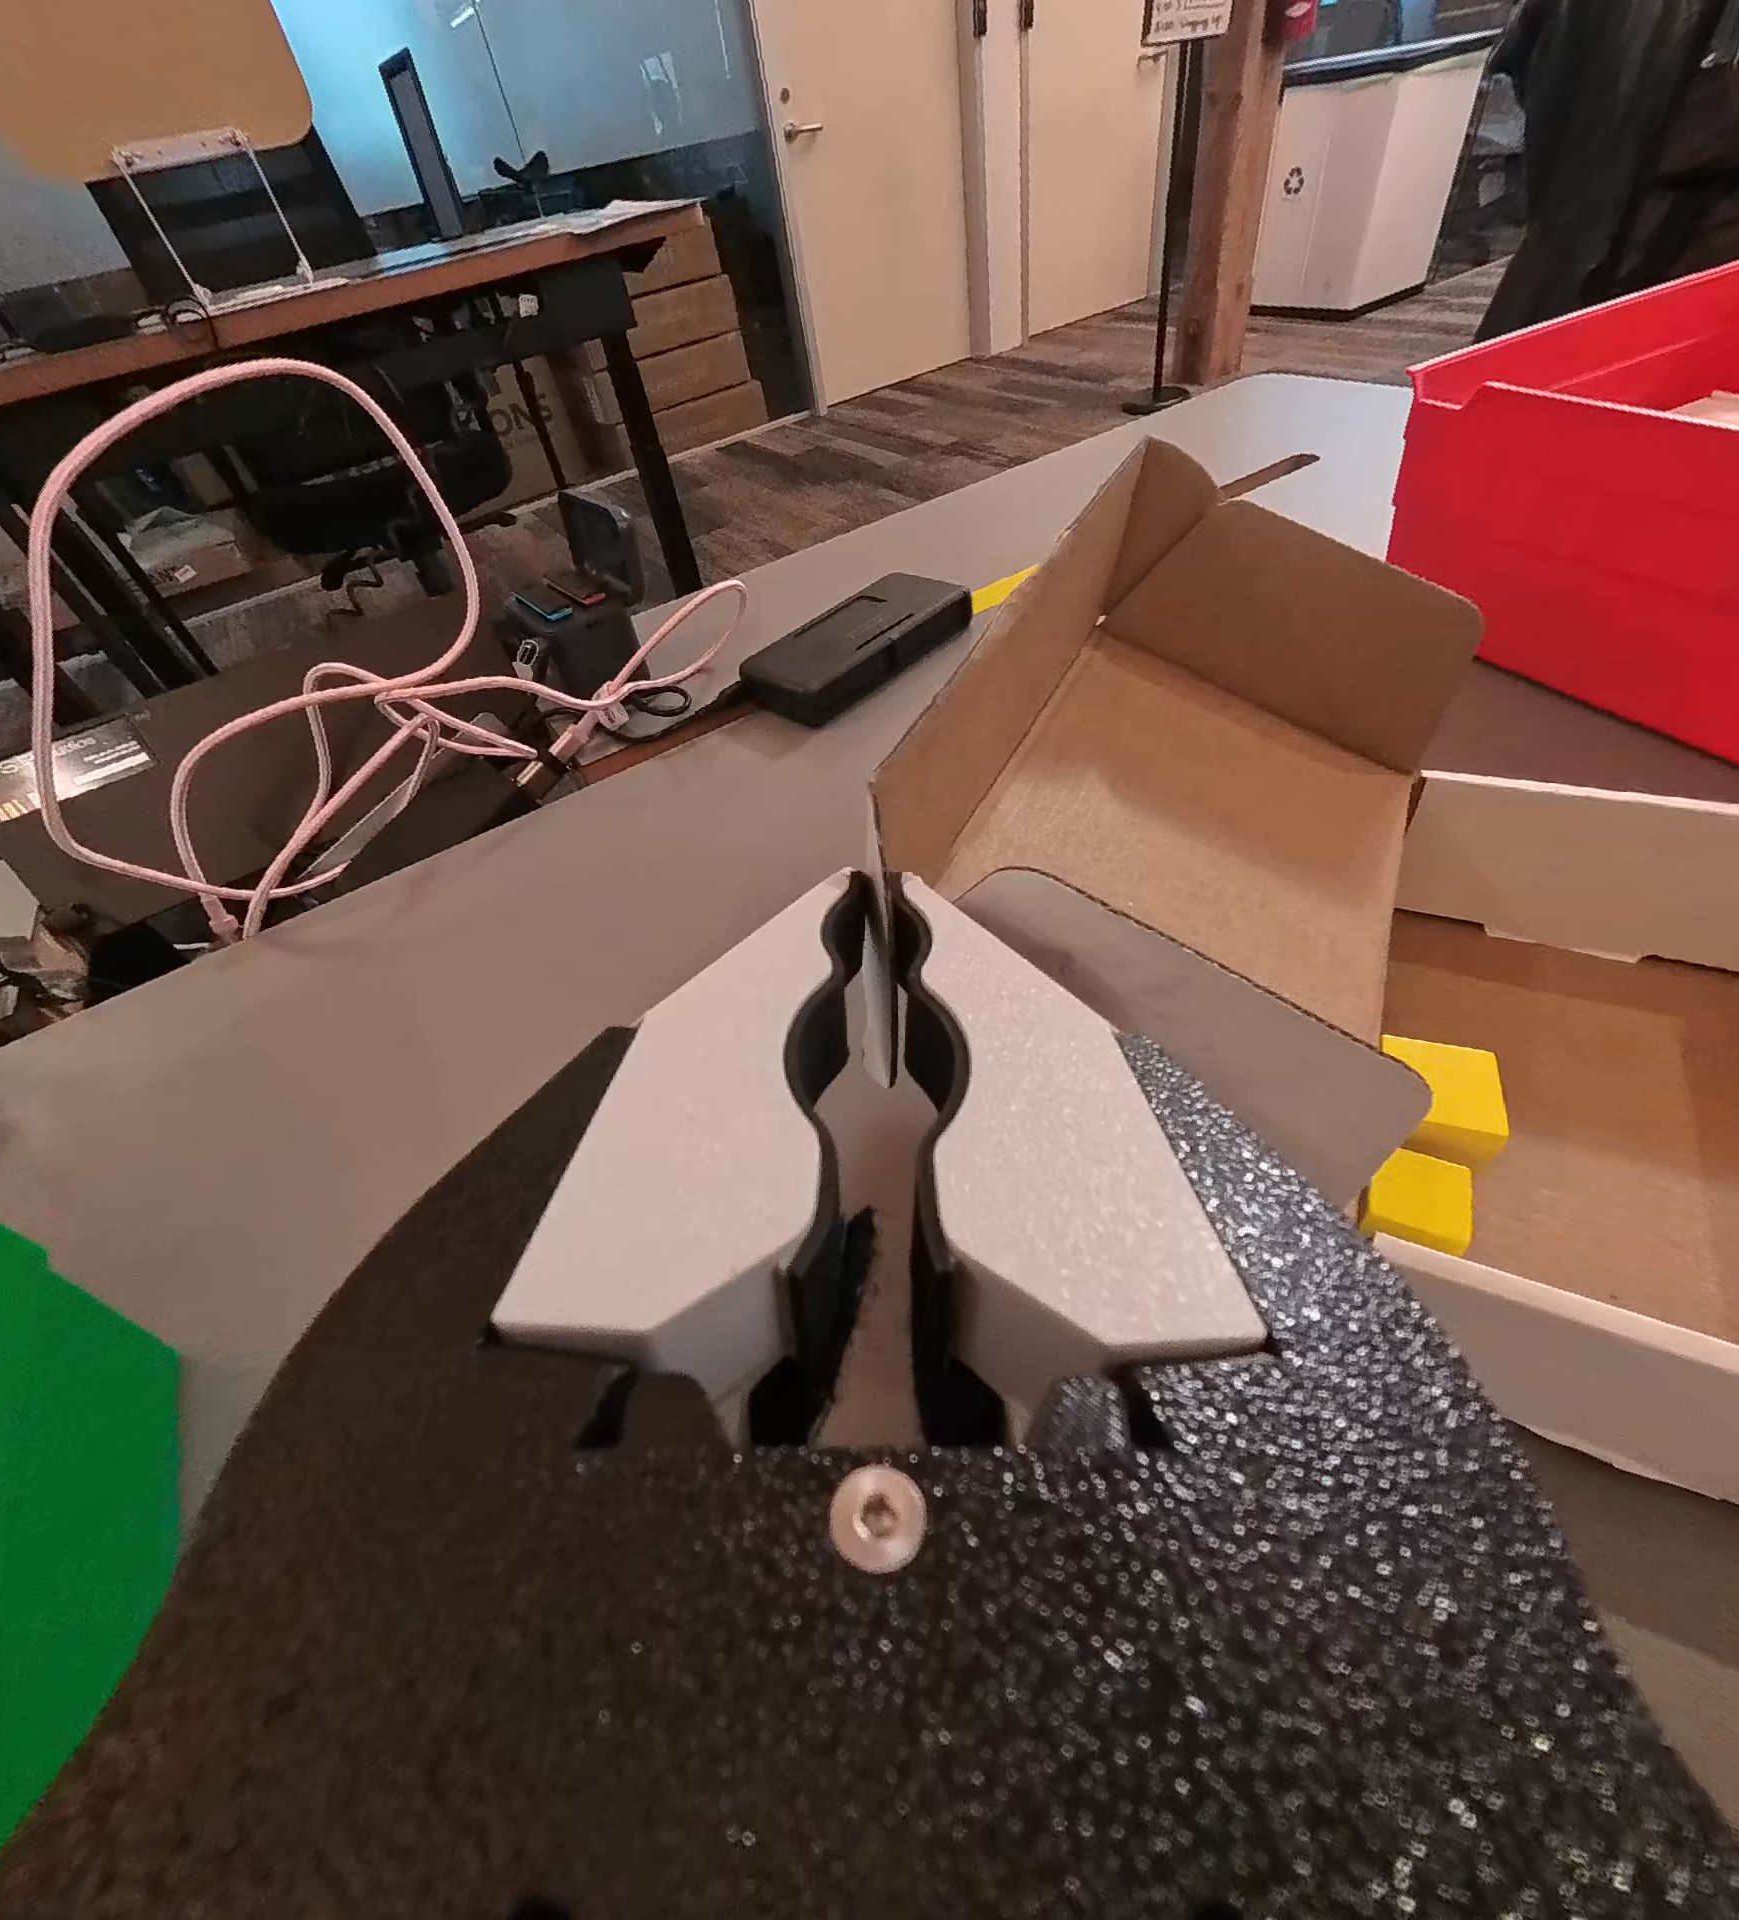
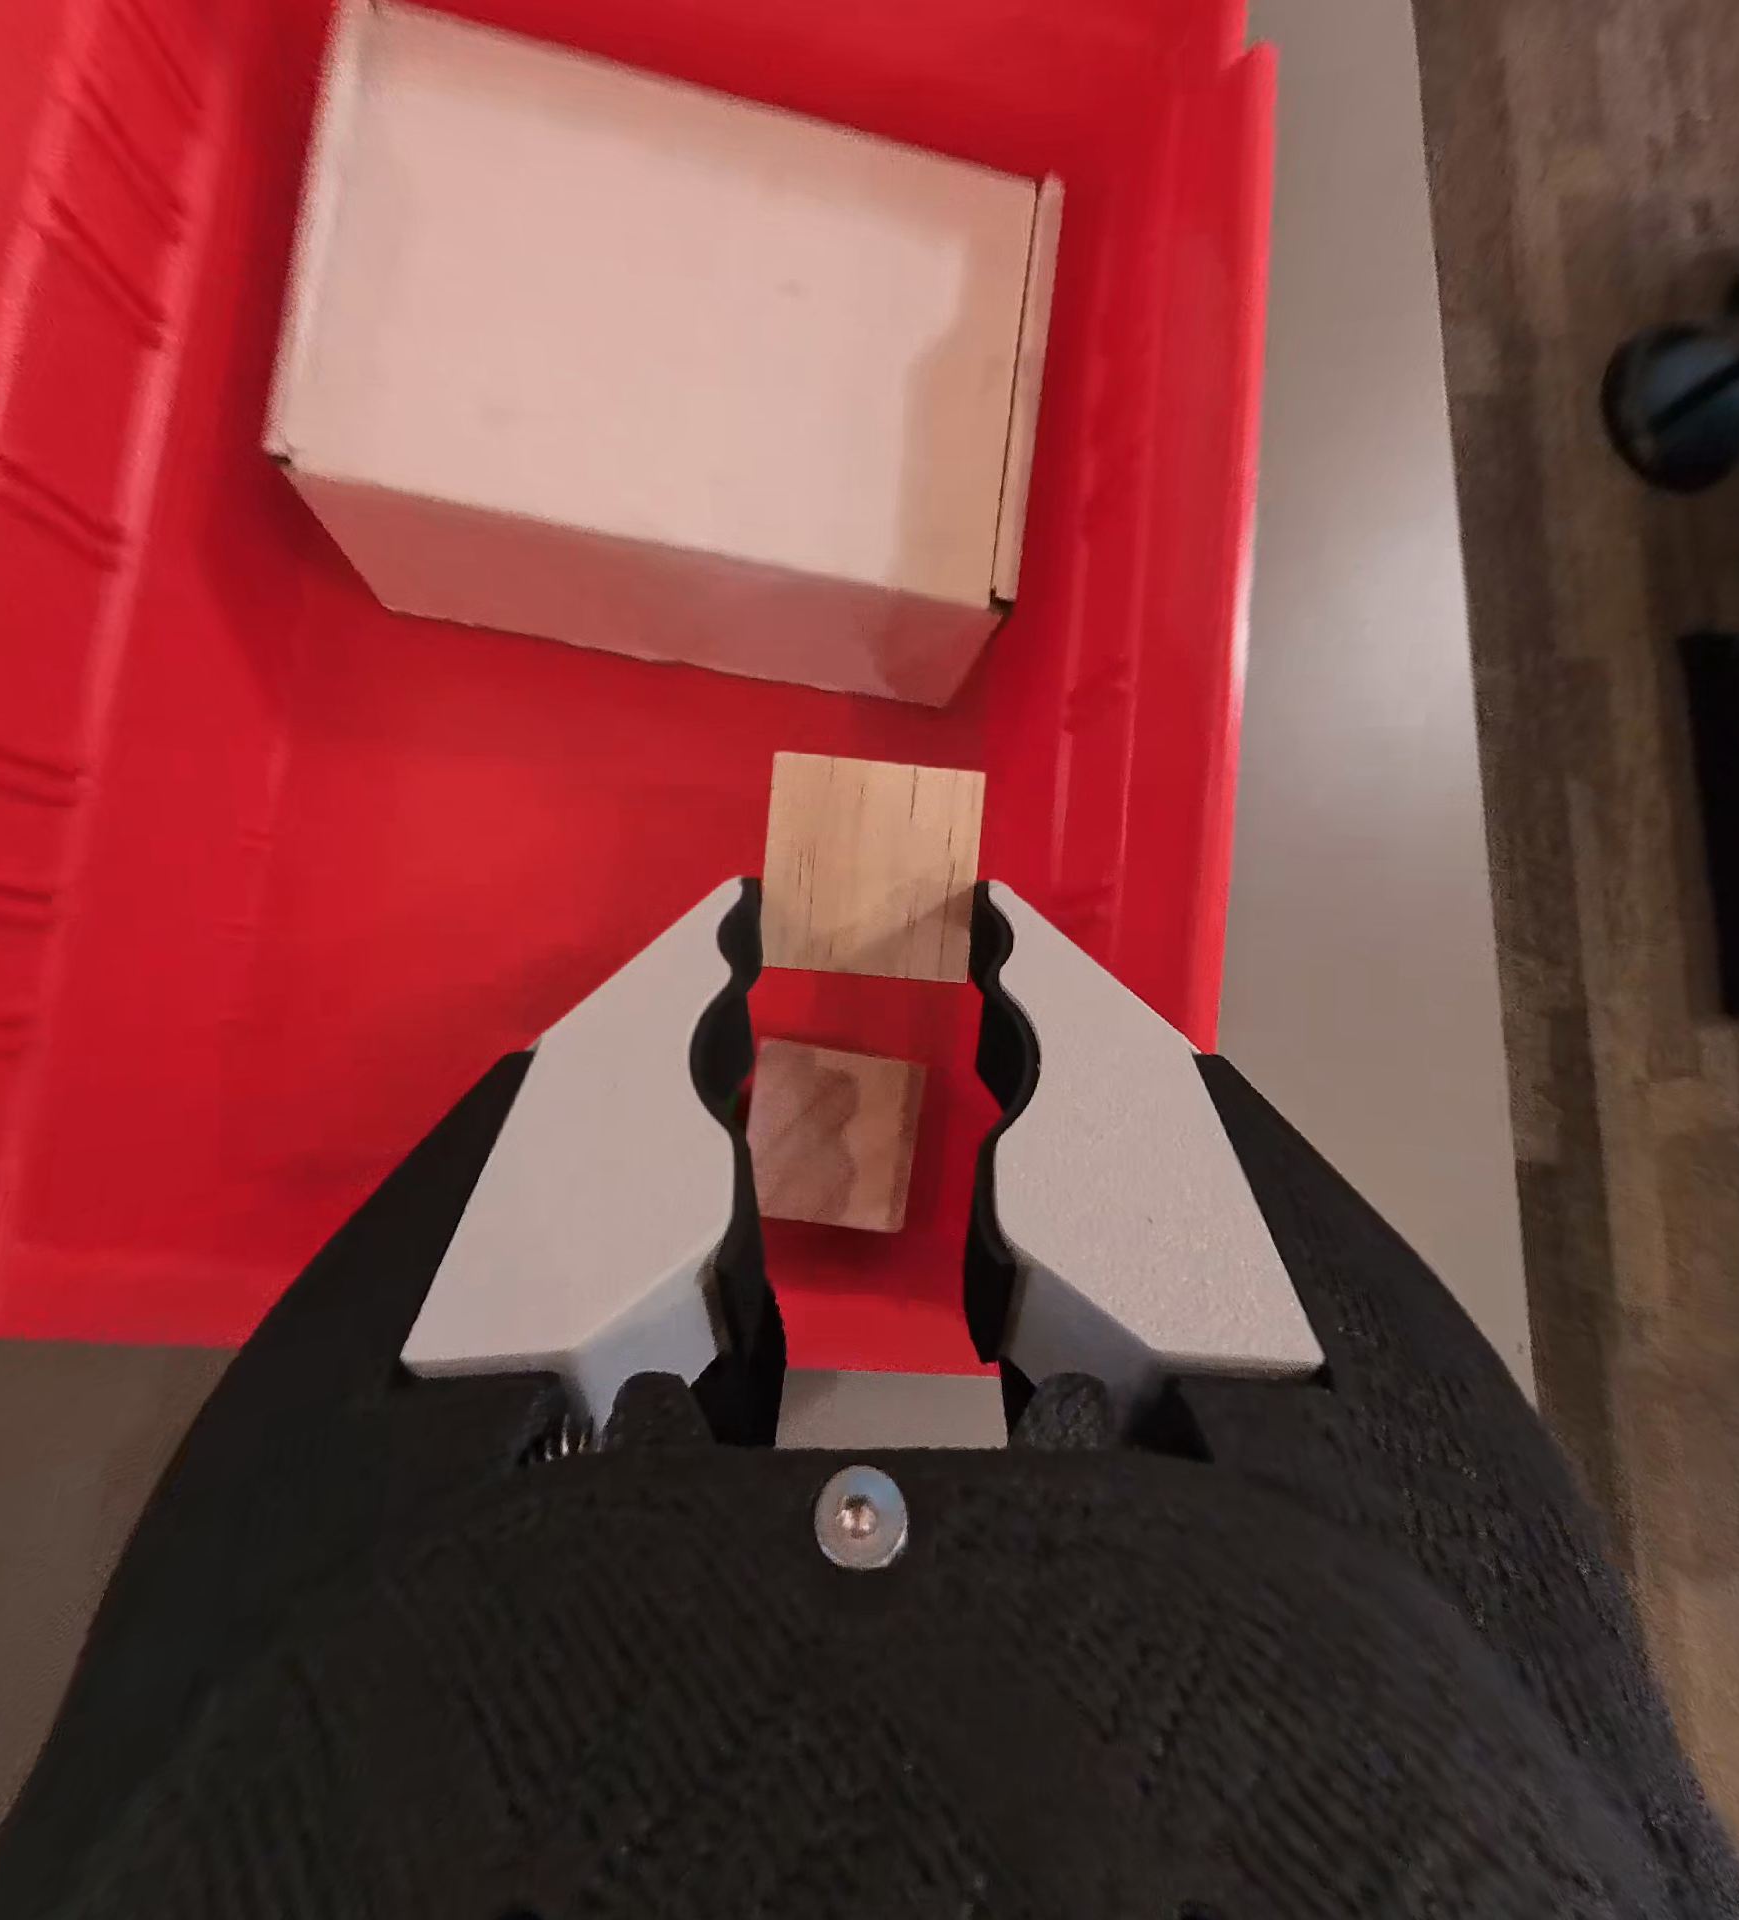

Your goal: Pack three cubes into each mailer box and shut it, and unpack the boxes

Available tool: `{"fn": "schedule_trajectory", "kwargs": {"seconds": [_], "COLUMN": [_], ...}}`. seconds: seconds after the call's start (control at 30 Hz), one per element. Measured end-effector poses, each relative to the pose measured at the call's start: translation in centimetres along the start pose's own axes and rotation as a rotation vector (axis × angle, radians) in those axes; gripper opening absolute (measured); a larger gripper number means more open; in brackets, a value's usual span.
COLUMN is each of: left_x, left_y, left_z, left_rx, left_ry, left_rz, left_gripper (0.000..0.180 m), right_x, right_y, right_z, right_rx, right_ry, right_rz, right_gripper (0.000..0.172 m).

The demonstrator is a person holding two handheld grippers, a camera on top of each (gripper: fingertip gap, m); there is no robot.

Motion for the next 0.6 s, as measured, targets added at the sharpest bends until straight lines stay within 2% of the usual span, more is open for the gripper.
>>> {"fn": "schedule_trajectory", "kwargs": {"seconds": [0.27,0.37,0.43,0.5,0.53,0.6], "left_x": [0.1,0.2,0.2,0.2,0.2,0.1], "left_y": [0.3,0.2,0.1,0.1,0.2,0.3], "left_z": [0.3,0.4,0.5,0.5,0.5,0.4], "left_rx": [-0.099,-0.093,-0.089,-0.093,-0.096,-0.101], "left_ry": [-0.007,-0.001,0.003,0.004,0.005,0.004], "left_rz": [0.046,0.044,0.046,0.046,0.047,0.048], "left_gripper": [0.001,0.001,0.001,0.001,0.002,0.002], "right_x": [-2.6,-1.7,0.4,3.0,4.3,6.8], "right_y": [0.6,0.3,-0.8,-4.6,-7.9,-16.1], "right_z": [-1.3,-1.1,-0.1,1.2,1.7,1.3], "right_rx": [-0.037,-0.027,-0.009,0.042,0.098,0.257], "right_ry": [-0.105,-0.061,0.033,0.169,0.231,0.304], "right_rz": [-0.106,-0.145,-0.151,-0.036,0.083,0.392], "right_gripper": [0.040,0.069,0.076,0.073,0.068,0.046]}}
Point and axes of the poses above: each gripper's, where its closed fingertips meet, x back along the fingers, z out of its top, y = z × x across the jaws, the point moved 2 cm from there along x, back along the fingers, and after that the axes turned 13 degrees about -x, right-handed, at the moved point
